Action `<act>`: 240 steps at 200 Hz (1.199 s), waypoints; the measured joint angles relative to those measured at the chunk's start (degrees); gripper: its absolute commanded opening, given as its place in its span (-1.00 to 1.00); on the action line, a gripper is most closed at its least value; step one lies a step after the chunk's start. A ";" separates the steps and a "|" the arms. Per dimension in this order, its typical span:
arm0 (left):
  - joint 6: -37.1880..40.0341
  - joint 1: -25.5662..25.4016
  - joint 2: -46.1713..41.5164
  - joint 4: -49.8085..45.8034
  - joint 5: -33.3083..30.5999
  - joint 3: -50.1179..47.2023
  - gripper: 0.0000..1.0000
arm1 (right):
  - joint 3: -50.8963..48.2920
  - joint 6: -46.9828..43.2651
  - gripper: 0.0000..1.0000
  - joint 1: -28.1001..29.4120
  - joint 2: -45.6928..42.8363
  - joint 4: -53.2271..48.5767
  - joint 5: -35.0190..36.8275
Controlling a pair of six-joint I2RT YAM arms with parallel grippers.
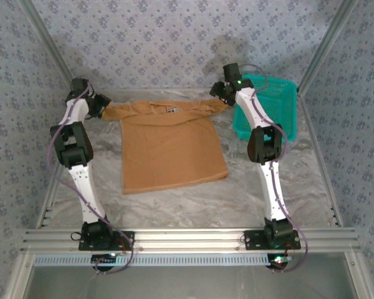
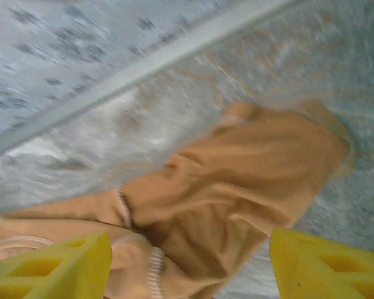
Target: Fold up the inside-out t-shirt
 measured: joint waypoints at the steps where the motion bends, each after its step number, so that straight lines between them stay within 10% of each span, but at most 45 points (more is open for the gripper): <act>1: 0.17 -0.04 0.00 -0.33 -0.24 -0.15 0.09 | -0.11 0.00 0.36 0.02 0.00 -0.04 -0.02; 74: 0.42 -13.73 -32.74 10.27 -1.22 -42.03 0.04 | -28.48 -3.19 -0.53 9.79 -16.02 5.07 -3.41; 125: -1.77 -21.53 -30.80 20.11 5.68 -57.16 -0.02 | -52.22 -2.43 -0.62 12.50 -21.90 11.76 -5.22; 188: -0.94 -20.35 -31.95 21.09 6.60 -58.07 -0.01 | -83.32 3.67 -0.66 22.16 -42.82 20.70 -3.48; 240: 2.78 -20.72 -29.94 11.43 4.63 -44.26 0.02 | -82.82 2.47 -0.60 24.02 -45.40 14.51 -2.75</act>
